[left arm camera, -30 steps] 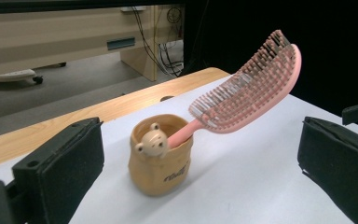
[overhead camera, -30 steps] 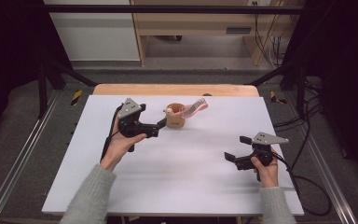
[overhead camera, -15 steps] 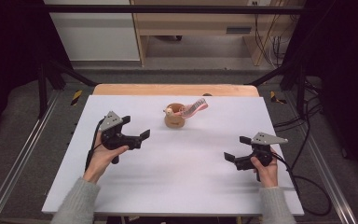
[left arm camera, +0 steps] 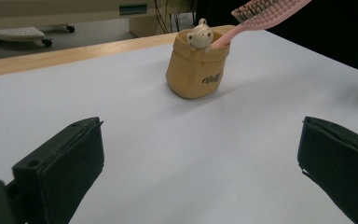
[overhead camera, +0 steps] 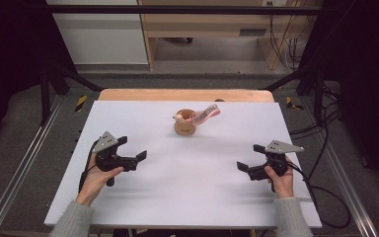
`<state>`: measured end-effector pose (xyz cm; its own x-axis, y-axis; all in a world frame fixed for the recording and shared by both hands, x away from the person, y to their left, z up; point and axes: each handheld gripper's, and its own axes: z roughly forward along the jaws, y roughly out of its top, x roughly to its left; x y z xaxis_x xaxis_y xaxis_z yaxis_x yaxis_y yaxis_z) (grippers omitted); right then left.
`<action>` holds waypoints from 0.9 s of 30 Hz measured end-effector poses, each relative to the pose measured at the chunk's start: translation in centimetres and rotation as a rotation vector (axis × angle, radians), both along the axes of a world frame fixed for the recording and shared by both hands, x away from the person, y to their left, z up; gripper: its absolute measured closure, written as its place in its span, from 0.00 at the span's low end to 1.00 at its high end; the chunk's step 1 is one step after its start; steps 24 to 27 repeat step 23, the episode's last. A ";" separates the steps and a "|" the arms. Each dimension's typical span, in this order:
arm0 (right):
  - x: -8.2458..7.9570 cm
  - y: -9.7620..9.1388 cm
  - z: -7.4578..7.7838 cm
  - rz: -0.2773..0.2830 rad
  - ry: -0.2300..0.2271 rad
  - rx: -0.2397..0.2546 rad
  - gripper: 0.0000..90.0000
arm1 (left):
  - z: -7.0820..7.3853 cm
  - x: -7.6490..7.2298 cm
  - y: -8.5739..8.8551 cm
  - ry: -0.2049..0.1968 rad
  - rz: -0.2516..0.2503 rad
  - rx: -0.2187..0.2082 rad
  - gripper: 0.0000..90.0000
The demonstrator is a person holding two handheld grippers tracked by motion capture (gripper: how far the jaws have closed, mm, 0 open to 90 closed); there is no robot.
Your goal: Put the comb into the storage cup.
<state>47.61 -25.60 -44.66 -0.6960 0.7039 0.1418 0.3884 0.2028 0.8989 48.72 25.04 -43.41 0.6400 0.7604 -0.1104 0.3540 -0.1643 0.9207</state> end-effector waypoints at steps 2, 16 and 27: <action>0.0 0.0 0.0 -0.001 -0.002 0.000 0.00 | -0.2 -0.1 0.5 0.007 0.009 0.000 0.00; 0.0 -0.2 -0.2 -0.005 0.005 0.004 0.00 | -1.8 -0.6 3.2 0.018 0.047 0.006 0.00; 0.2 0.0 -0.5 -0.001 0.014 -0.008 0.00 | -2.2 -0.5 3.5 0.022 0.055 0.025 0.00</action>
